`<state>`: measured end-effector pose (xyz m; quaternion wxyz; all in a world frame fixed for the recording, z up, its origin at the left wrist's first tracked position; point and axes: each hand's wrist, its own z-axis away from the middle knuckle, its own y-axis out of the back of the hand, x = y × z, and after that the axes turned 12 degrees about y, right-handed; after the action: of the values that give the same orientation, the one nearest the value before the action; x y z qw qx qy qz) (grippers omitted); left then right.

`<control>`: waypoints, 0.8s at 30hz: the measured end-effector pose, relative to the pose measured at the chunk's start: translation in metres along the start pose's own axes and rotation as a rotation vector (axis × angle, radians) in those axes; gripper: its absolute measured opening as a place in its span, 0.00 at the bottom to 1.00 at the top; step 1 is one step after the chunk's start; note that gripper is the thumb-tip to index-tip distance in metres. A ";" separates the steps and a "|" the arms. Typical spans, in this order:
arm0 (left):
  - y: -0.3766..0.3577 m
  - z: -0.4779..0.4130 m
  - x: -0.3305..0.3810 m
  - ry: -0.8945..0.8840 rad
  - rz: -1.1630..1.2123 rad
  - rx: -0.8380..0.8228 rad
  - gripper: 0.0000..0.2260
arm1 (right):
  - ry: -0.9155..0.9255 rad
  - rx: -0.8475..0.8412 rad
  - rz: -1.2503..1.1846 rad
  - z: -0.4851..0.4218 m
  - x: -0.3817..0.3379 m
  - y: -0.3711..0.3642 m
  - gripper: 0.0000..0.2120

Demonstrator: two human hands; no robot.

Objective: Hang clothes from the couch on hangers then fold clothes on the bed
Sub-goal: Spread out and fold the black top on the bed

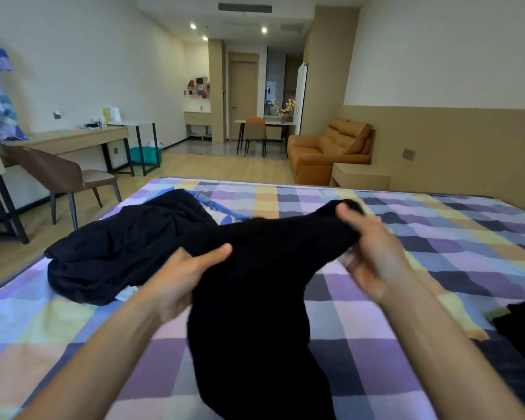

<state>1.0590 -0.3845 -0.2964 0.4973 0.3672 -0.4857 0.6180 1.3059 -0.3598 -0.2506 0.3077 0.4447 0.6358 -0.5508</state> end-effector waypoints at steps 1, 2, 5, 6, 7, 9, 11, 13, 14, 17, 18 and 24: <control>0.015 -0.004 0.011 0.015 -0.069 0.035 0.09 | -0.004 0.095 -0.089 -0.011 -0.012 0.006 0.07; 0.029 -0.010 0.029 0.011 -0.142 0.069 0.09 | 0.013 0.150 -0.159 -0.022 -0.030 0.012 0.08; 0.084 -0.030 0.067 0.014 -0.330 0.353 0.15 | 0.110 0.255 -0.290 -0.046 -0.059 0.022 0.21; 0.100 -0.039 0.079 0.006 -0.456 0.507 0.20 | 0.173 0.243 -0.313 -0.050 -0.071 0.020 0.24; 0.109 -0.047 0.090 -0.009 -0.628 0.662 0.26 | 0.233 0.192 -0.332 -0.051 -0.081 0.014 0.24; 0.090 -0.041 0.107 -0.188 -0.870 0.835 0.27 | 0.317 0.049 -0.283 -0.051 -0.095 -0.005 0.13; 0.028 -0.015 0.111 -0.468 -0.821 0.599 0.18 | 0.351 -0.085 -0.112 -0.044 -0.100 -0.035 0.03; -0.040 0.010 0.106 -0.541 -0.755 0.255 0.21 | 0.373 -0.196 0.106 -0.038 -0.096 -0.061 0.02; -0.061 0.014 0.101 -0.566 -0.762 0.165 0.23 | 0.391 -0.223 0.203 -0.036 -0.094 -0.072 0.03; -0.098 -0.004 0.089 -0.710 -0.773 0.227 0.19 | 0.440 -0.251 0.396 -0.028 -0.091 -0.088 0.06; -0.104 -0.012 0.090 -0.735 -0.748 0.257 0.14 | 0.456 -0.260 0.430 -0.027 -0.091 -0.088 0.07; -0.108 -0.024 0.108 -0.524 -0.506 0.028 0.02 | 0.616 -0.203 0.605 -0.037 -0.092 -0.050 0.08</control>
<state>1.1388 -0.3298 -0.1762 0.4881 0.6283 -0.4820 0.3670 1.3028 -0.3450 -0.1409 0.2932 0.7219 0.5898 -0.2124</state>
